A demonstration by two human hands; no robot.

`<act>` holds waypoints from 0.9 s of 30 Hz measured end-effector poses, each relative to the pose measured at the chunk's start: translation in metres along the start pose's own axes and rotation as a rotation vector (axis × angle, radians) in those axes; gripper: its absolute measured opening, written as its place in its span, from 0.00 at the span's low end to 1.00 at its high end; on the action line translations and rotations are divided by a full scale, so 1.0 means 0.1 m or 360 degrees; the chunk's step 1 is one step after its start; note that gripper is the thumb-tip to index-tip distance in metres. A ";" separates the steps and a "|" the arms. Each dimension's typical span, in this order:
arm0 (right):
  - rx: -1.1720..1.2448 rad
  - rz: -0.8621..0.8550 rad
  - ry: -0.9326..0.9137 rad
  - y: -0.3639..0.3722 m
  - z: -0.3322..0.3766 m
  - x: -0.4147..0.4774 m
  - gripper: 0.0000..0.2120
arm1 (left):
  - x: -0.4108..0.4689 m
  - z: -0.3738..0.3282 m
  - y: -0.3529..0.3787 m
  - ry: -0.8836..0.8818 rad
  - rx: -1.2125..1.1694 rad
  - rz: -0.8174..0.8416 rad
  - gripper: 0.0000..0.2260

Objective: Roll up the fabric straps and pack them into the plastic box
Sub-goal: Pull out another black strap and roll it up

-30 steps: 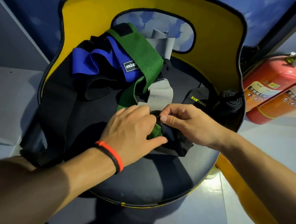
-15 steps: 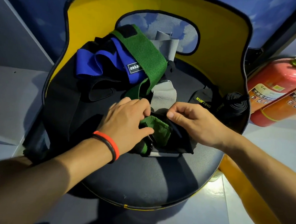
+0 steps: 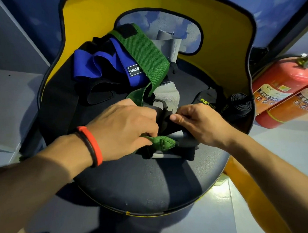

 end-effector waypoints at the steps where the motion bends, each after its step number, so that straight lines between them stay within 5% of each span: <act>1: -0.0040 -0.0022 0.0025 -0.04 -0.04 0.01 0.22 | -0.03 0.01 -0.01 0.0036 -0.0004 0.0086 0.01; 7: -0.0361 -0.0277 -0.0075 -0.36 -0.35 -0.04 0.20 | -0.37 0.25 0.05 -0.0174 0.0178 0.0483 0.05; 11: -0.0404 0.0127 -0.0505 -0.17 -0.15 -0.09 0.22 | -0.28 0.36 0.12 -0.0382 0.0471 0.0416 0.05; 14: -0.0382 0.0627 -0.0441 -0.05 -0.05 -0.17 0.17 | -0.13 0.31 0.16 -0.0282 0.0408 0.0142 0.15; 17: -0.0457 0.0928 -0.0255 0.01 -0.04 -0.28 0.13 | -0.05 0.12 0.37 0.0014 0.0377 0.0459 0.29; 21: -0.0699 0.0905 -0.0121 0.19 -0.12 -0.30 0.08 | -0.02 0.06 0.62 -0.0082 0.0403 0.0852 0.25; 27: -0.0807 0.0670 -0.0205 0.46 0.07 -0.28 0.09 | 0.02 0.38 0.53 -0.0350 0.0561 0.0882 0.18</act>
Point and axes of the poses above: each hand's wrist, its own x-axis towards the middle knuckle, its own y-axis out of the palm, z = x × y, the point moved 4 cm from there along x, towards the middle knuckle, and after that the axes turned 2 degrees about -x, right-handed, at the moved point
